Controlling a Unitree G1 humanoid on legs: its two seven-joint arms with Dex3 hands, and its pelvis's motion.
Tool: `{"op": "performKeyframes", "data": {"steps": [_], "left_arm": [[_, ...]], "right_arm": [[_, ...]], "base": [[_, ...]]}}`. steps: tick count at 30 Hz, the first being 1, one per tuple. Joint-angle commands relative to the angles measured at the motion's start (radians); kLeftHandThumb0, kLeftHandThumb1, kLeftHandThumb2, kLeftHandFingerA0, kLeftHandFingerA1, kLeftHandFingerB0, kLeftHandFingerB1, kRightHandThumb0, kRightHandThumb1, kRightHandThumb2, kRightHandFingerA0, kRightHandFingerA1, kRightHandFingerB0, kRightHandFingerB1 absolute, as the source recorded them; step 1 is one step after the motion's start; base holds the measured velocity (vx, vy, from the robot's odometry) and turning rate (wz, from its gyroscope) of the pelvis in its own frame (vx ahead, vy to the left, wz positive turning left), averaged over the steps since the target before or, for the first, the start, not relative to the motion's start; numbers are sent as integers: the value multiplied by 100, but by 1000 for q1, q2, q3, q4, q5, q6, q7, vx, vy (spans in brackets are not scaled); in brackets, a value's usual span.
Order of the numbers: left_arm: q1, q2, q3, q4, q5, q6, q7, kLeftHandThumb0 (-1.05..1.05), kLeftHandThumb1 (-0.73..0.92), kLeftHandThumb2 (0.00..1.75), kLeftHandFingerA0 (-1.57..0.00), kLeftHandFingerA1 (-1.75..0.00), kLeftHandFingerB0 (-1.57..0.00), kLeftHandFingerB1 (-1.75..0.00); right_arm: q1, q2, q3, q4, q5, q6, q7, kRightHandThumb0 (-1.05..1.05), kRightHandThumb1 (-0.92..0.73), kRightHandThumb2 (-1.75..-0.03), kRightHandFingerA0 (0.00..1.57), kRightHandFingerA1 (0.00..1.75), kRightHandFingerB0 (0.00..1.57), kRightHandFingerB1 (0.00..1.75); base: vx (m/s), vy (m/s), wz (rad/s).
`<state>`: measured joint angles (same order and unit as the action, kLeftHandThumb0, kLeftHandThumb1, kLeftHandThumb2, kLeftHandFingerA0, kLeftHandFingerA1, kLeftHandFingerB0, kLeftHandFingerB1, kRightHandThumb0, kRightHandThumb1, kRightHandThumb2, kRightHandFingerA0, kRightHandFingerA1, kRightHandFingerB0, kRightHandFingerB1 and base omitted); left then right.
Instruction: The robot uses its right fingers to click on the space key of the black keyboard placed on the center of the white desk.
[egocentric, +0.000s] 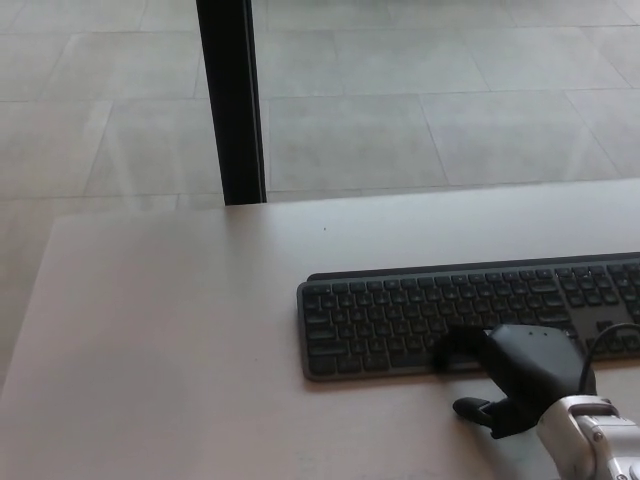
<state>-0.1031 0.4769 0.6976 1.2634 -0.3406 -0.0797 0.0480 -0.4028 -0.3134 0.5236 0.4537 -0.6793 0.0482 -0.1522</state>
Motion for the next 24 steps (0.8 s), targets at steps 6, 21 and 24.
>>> {"op": "performKeyframes", "data": {"steps": [6, 21, 24], "left_arm": [[-7, 26, -1, 1, -15, -24, 5, -48, 57, 57, -79, -76, -71, -59], [-7, 28, -6, 1, -11, -33, 6, -50, 57, 57, -79, -75, -71, -62], [0, 29, -13, 3, -3, -37, 6, -50, 58, 57, -79, -75, -72, -61]], "right_arm": [[75, -37, 63, 39, -62, -11, 60, -38, -57, -59, 89, 136, 64, 48], [53, -32, 47, 73, -76, 7, 56, -38, -59, -58, 86, 147, 63, 48], [43, -46, 36, 44, -71, 16, 86, -39, -59, -57, 89, 142, 64, 47]], "base": [[0, 0, 0], [0, 0, 0], [0, 0, 0]]}}
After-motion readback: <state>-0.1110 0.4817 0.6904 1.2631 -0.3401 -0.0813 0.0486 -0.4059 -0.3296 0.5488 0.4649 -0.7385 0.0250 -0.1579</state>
